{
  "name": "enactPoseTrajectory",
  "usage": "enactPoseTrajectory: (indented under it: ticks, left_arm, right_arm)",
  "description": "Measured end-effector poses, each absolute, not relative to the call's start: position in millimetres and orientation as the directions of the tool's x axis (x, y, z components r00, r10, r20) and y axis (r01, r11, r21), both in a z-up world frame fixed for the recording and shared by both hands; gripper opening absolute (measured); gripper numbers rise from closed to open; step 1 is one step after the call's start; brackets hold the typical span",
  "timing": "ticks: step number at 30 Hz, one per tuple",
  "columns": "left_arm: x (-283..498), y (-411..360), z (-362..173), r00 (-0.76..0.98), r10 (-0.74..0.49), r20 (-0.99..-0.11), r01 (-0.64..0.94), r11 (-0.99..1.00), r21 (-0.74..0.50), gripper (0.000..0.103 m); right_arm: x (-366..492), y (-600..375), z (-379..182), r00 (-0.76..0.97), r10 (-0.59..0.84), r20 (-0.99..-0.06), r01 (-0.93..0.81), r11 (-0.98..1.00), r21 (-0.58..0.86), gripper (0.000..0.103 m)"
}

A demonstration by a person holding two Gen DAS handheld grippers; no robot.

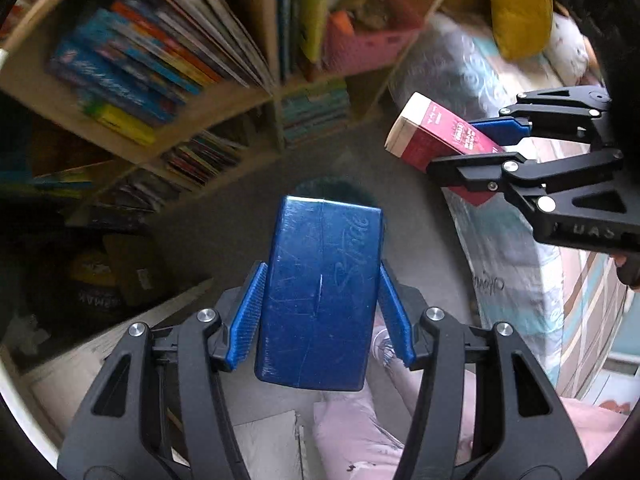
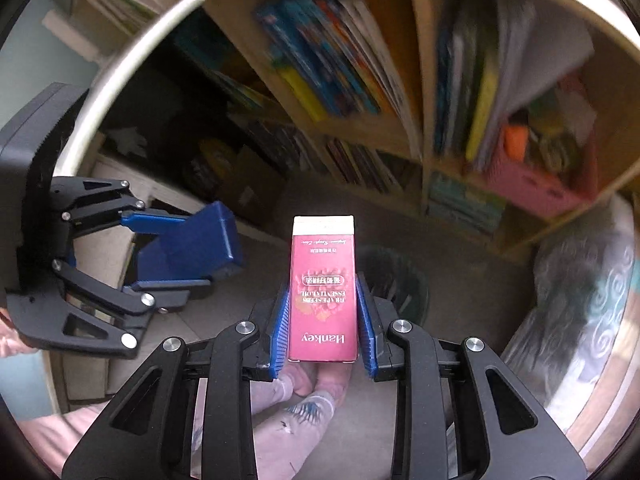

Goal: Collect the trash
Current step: 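Carry the dark blue box and red box over the teal floor bin, then open both grippers to drop the boxes into the bin, then bring both grippers back over the table toward the cup and white box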

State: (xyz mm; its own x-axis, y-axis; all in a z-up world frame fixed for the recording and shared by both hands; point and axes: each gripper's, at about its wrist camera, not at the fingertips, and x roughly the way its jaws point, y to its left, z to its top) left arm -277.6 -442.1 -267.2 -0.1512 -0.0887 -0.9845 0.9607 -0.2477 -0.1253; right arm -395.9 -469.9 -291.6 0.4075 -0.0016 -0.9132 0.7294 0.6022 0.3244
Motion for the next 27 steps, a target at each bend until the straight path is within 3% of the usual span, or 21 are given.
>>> enactPoseTrajectory:
  ticks: [4, 5, 6, 7, 18, 27]
  left_arm:
    - [-289.8, -448.5, -286.4, -0.149, -0.057, -0.987, 0.952, -0.277, -0.128, 0.053]
    - [-292.2, -450.9, -290.4, -0.138, -0.054, -0.989, 0.951, -0.286, -0.117, 0.064]
    - [-295.1, -452.4, -293.9, -0.12, -0.049, -0.992, 0.951, -0.294, -0.101, 0.071]
    - [-297.5, -453.7, -296.7, -0.12, -0.042, -0.992, 0.948, -0.303, -0.102, 0.078]
    - [-296.6, -449.0, -286.1, -0.098, -0.058, -0.993, 0.947, -0.313, -0.075, 0.084]
    - [-246.4, -435.0, -223.9, -0.075, -0.171, -0.982, 0.986, -0.16, -0.047, 0.087]
  right_arm:
    - [-402.5, -471.1, -308.6, 0.415, 0.023, -0.909, 0.745, 0.566, 0.354, 0.033]
    - [-405.1, -473.3, -311.9, 0.407, 0.026, -0.913, 0.755, 0.552, 0.353, 0.036]
    - [-407.8, -473.9, -313.3, 0.404, 0.022, -0.914, 0.764, 0.542, 0.35, 0.052]
    - [-411.3, -473.7, -313.6, 0.406, 0.013, -0.914, 0.77, 0.534, 0.349, 0.056]
    - [-430.8, -484.5, -300.4, 0.406, -0.023, -0.913, 0.785, 0.52, 0.336, 0.057]
    - [-392.3, -486.2, -258.4, 0.451, -0.032, -0.892, 0.703, 0.628, 0.332, 0.061]
